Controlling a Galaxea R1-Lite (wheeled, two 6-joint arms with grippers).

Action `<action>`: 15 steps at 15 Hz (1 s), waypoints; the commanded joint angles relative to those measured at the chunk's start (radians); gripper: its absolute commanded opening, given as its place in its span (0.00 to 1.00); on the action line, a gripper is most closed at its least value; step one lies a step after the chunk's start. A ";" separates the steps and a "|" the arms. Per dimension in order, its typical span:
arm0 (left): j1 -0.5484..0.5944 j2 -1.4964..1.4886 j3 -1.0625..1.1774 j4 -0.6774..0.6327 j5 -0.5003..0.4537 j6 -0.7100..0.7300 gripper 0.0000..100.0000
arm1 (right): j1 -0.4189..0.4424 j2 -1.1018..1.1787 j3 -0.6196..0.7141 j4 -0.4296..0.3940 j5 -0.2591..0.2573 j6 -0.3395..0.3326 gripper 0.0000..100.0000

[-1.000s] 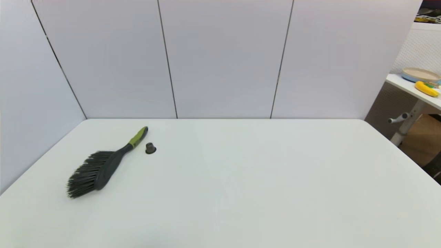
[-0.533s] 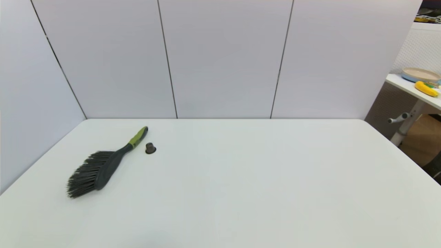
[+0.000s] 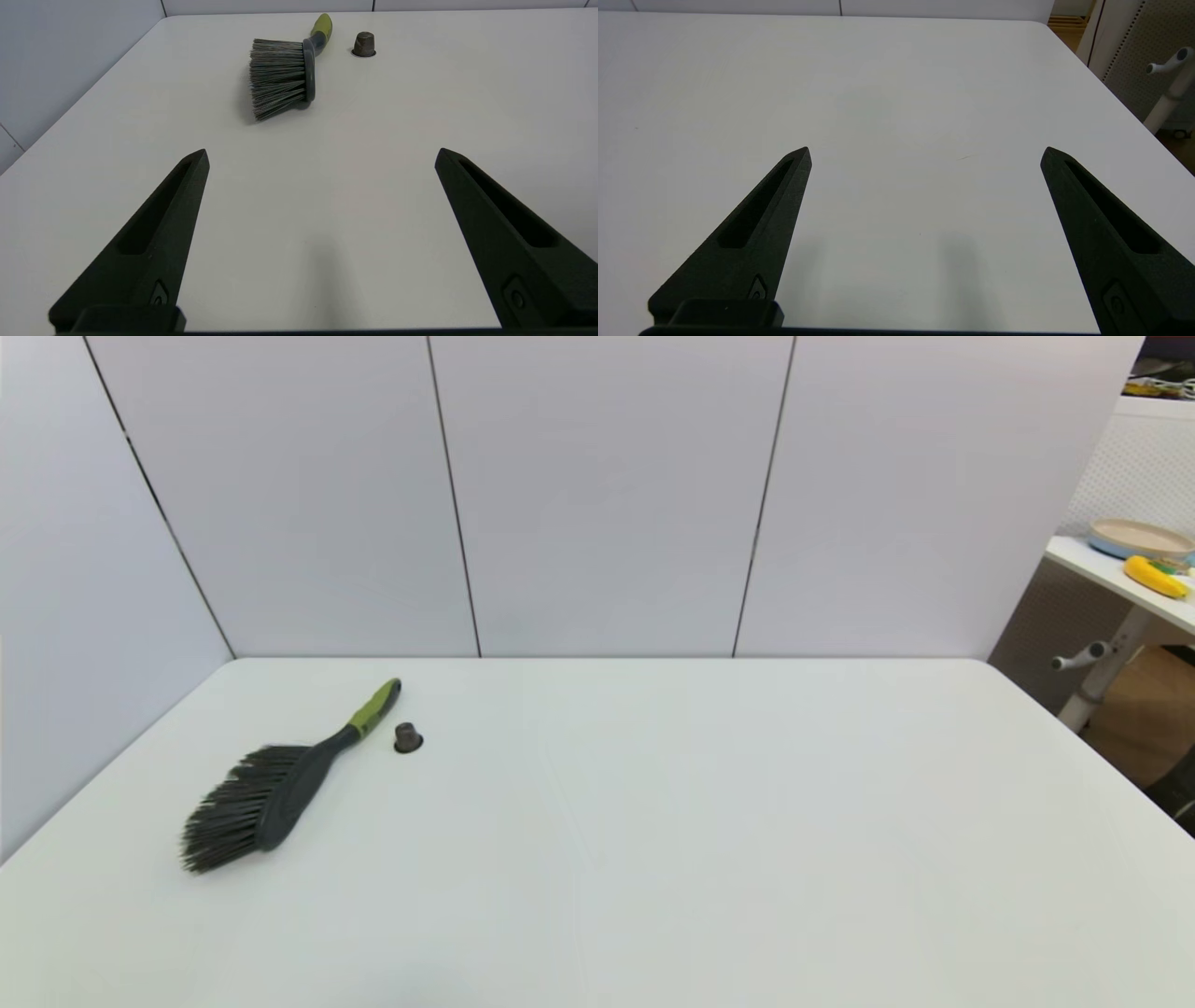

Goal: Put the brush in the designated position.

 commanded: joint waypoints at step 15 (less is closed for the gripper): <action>0.000 0.002 0.000 0.001 0.000 0.001 1.00 | 0.000 0.001 0.002 0.002 0.013 -0.050 1.00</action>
